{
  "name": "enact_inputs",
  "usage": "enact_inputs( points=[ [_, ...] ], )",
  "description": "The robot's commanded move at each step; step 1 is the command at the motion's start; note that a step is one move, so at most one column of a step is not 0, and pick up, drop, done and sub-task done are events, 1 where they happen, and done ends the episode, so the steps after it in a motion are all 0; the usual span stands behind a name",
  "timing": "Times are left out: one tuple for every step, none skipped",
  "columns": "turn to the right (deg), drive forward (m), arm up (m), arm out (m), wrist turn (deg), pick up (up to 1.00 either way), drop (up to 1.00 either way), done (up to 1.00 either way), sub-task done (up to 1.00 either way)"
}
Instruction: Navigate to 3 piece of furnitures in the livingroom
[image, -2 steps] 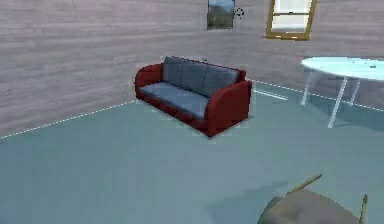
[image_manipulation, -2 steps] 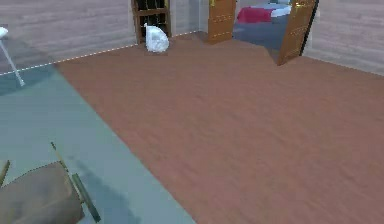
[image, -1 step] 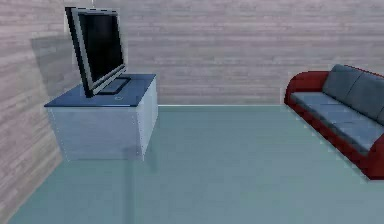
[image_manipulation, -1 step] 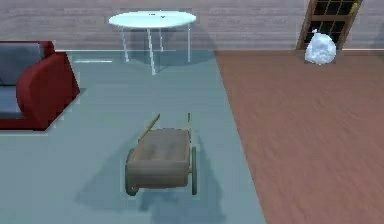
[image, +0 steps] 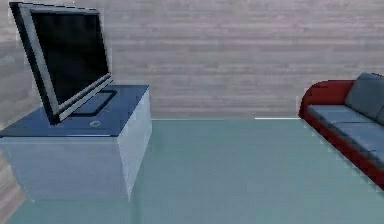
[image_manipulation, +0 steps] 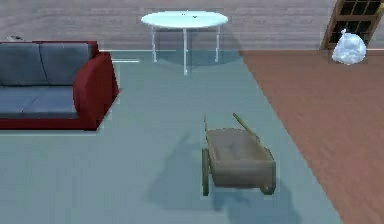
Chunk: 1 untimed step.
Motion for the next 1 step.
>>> enact_inputs(
  points=[
    [-45.0,0.00,0.00,0.00,0.0,0.00,0.00,0.00,0.00]
  ],
)
